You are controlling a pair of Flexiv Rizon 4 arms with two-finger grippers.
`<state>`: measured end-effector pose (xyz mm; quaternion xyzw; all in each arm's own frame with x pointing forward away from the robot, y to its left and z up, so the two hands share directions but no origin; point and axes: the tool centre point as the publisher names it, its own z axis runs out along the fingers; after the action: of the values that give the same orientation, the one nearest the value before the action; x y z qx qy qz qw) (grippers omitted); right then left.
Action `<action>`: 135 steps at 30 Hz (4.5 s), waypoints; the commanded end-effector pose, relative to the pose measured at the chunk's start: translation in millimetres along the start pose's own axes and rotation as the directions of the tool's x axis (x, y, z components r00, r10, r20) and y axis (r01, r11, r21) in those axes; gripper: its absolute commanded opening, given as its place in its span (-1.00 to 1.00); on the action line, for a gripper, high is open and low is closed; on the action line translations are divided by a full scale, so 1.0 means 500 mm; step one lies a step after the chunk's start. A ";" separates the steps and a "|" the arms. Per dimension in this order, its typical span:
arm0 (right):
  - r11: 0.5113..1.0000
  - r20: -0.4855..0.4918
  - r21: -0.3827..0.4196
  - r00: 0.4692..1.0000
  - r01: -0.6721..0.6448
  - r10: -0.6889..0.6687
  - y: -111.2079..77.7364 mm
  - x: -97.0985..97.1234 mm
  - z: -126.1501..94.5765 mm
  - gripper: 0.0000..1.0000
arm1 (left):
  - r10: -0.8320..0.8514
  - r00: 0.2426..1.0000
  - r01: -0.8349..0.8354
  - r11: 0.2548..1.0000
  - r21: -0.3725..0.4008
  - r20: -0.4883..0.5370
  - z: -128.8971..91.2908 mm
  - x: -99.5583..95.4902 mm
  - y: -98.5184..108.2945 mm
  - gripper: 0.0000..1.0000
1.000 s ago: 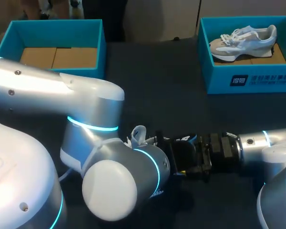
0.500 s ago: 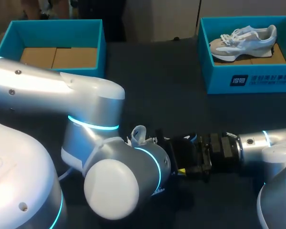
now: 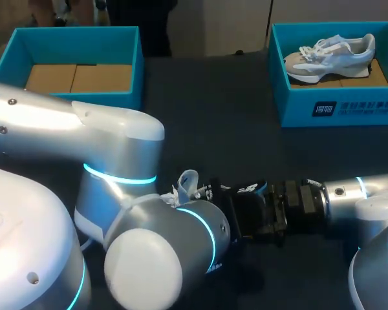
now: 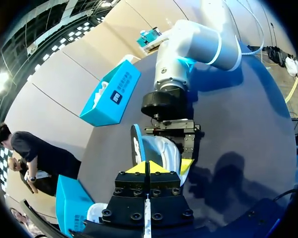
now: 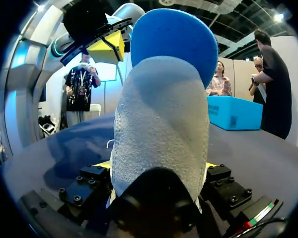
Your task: Take the shoe out of the shoebox, open the shoe tongue, remove and reinsert the insole, then place the shoe into the shoebox
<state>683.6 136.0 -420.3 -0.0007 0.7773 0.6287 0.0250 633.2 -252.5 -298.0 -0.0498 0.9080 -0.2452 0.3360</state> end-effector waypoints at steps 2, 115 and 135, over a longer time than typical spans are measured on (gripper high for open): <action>1.000 0.002 0.002 1.000 0.000 0.000 -0.004 0.004 0.006 -1.00 | 0.000 1.000 0.000 1.000 -0.010 0.004 -0.006 0.006 -0.002 -0.62; 1.000 0.002 0.002 1.000 0.000 0.000 -0.004 0.004 0.006 -1.00 | -0.078 0.994 0.073 0.995 -0.063 -0.078 -0.013 -0.009 0.031 -0.31; 1.000 0.002 0.002 1.000 0.000 0.000 -0.004 0.004 0.006 -1.00 | -0.071 0.996 0.067 0.996 -0.066 -0.059 0.020 0.003 0.035 -0.31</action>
<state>683.5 136.0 -420.3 -0.0008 0.7773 0.6287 0.0250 639.0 -235.9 -306.6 -0.0835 0.9224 -0.2298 0.2989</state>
